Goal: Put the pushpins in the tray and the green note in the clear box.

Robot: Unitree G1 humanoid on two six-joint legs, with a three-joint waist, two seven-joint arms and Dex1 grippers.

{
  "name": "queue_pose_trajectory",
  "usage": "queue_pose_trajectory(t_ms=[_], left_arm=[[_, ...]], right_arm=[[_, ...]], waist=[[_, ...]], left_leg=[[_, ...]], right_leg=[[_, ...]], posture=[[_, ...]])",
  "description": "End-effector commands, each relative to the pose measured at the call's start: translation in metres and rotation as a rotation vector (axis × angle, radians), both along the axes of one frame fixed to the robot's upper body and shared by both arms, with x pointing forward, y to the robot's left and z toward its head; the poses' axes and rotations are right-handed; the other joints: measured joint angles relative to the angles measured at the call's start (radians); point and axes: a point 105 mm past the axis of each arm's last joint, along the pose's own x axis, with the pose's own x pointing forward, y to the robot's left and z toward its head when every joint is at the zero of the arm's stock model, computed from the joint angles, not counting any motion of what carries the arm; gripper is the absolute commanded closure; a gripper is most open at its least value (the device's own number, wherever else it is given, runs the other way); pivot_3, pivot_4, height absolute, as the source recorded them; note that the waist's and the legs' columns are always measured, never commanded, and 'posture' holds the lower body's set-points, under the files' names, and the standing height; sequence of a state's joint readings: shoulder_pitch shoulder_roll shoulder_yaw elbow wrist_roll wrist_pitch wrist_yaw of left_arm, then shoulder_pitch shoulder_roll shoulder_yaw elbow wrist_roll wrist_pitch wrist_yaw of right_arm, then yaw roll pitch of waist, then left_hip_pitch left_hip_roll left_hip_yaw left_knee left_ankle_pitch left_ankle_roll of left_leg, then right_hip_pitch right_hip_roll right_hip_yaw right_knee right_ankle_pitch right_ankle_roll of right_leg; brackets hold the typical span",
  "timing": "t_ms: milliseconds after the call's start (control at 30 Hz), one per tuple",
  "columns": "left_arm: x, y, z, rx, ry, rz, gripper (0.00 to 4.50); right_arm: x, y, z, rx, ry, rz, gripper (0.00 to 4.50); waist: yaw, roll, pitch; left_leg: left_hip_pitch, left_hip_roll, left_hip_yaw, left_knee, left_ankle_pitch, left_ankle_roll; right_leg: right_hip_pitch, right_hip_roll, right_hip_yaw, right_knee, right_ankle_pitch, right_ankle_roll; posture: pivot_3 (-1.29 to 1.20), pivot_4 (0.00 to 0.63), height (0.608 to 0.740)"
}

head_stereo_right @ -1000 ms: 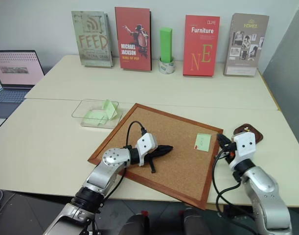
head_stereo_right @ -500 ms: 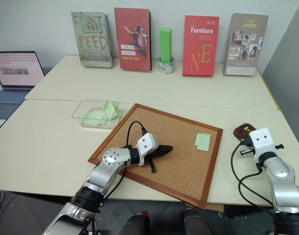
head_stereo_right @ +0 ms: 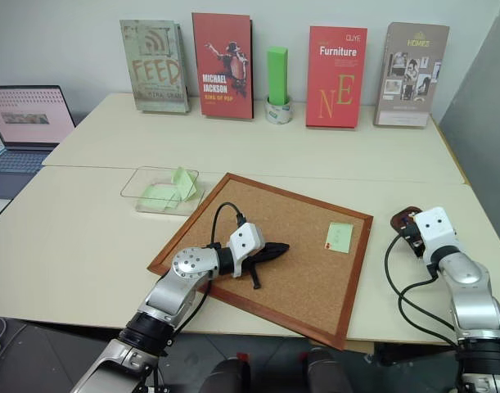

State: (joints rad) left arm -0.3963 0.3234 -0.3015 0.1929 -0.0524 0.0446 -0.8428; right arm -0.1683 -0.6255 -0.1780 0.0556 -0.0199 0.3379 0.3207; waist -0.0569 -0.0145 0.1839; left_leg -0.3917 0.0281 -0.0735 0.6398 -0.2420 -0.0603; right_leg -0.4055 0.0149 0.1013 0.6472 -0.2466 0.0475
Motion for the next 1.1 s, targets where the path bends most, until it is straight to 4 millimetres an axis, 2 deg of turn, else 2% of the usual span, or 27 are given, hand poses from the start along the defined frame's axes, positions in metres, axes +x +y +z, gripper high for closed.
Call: queue_pose_trajectory(t_ms=[33, 67, 200, 367, 500, 633, 767, 900, 1100], left_arm=[[-0.001, 0.009, -0.019, 0.053, 0.052, 0.034, 4.5], [-0.001, 0.009, -0.019, 0.052, 0.052, 0.035, 4.5], [-0.001, 0.008, -0.02, 0.051, 0.055, 0.035, 4.5], [0.0, 0.008, -0.02, 0.05, 0.056, 0.035, 4.5], [0.0, 0.008, -0.02, 0.051, 0.056, 0.034, 4.5], [0.0, 0.009, -0.02, 0.052, 0.055, 0.033, 4.5], [0.001, 0.009, -0.02, 0.052, 0.054, 0.033, 4.5], [0.0, 0.008, -0.02, 0.052, 0.053, 0.032, 4.5], [0.0, 0.008, -0.02, 0.053, 0.053, 0.033, 4.5]], right_arm=[[-0.003, -0.003, 0.023, -0.019, -0.08, -0.018, 0.54], [-0.004, -0.002, 0.026, -0.015, -0.097, -0.017, 0.33], [-0.01, 0.007, 0.039, 0.026, -0.209, -0.008, 0.33], [-0.019, 0.039, 0.042, 0.123, -0.263, 0.109, 0.33], [-0.033, 0.089, 0.032, 0.305, -0.212, 0.291, 0.33], [-0.041, 0.118, 0.022, 0.366, -0.153, 0.373, 0.33], [-0.04, 0.133, 0.003, 0.389, -0.081, 0.374, 0.33], [-0.038, 0.147, -0.004, 0.429, -0.057, 0.384, 0.33], [-0.033, 0.151, -0.012, 0.446, -0.037, 0.37, 0.33]], waist=[[0.0, 0.0, 0.0], [0.0, 0.0, 0.0], [0.0, 0.0, 0.0], [0.0, 0.001, 0.0], [0.0, 0.001, 0.0], [0.0, 0.001, -0.001], [0.0, 0.001, -0.001], [0.0, 0.001, -0.001], [0.0, 0.001, -0.001]], left_leg=[[0.0, 0.0, 0.0, 0.0, 0.0, 0.0], [0.0, 0.0, 0.0, 0.0, 0.0, 0.0], [0.0, 0.0, 0.0, 0.0, 0.0, 0.0], [0.0, 0.0, 0.0, 0.0, 0.0, 0.0], [0.0, 0.0, 0.0, 0.0, 0.0, 0.0], [0.0, 0.0, 0.0, 0.0, 0.0, 0.0], [0.0, 0.001, 0.0, 0.0, 0.0, 0.0], [0.0, 0.001, 0.0, 0.0, 0.0, 0.0], [0.0, 0.001, 0.0, 0.0, 0.0, 0.0]], right_leg=[[0.0, 0.0, 0.0, 0.0, 0.0, 0.0], [0.0, 0.0, 0.0, 0.0, 0.0, 0.0], [0.0, 0.0, 0.0, 0.0, 0.0, 0.0], [0.0, 0.0, 0.0, 0.0, 0.0, 0.0], [0.0, 0.0, 0.0, 0.0, 0.0, 0.0], [0.0, 0.0, 0.0, 0.0, 0.0, 0.0], [0.0, 0.0, 0.0, 0.0, 0.0, 0.0], [0.0, 0.0, 0.0, 0.0, 0.0, 0.0], [0.0, 0.0, 0.0, 0.0, 0.0, 0.0]], posture=[[0.0, 0.15, 0.74], [0.0, 0.15, 0.74], [0.0, 0.15, 0.74], [0.0, 0.15, 0.74], [0.0, 0.15, 0.74], [0.0, 0.15, 0.74], [0.0, 0.15, 0.74], [0.0, 0.15, 0.74], [0.0, 0.15, 0.74]])
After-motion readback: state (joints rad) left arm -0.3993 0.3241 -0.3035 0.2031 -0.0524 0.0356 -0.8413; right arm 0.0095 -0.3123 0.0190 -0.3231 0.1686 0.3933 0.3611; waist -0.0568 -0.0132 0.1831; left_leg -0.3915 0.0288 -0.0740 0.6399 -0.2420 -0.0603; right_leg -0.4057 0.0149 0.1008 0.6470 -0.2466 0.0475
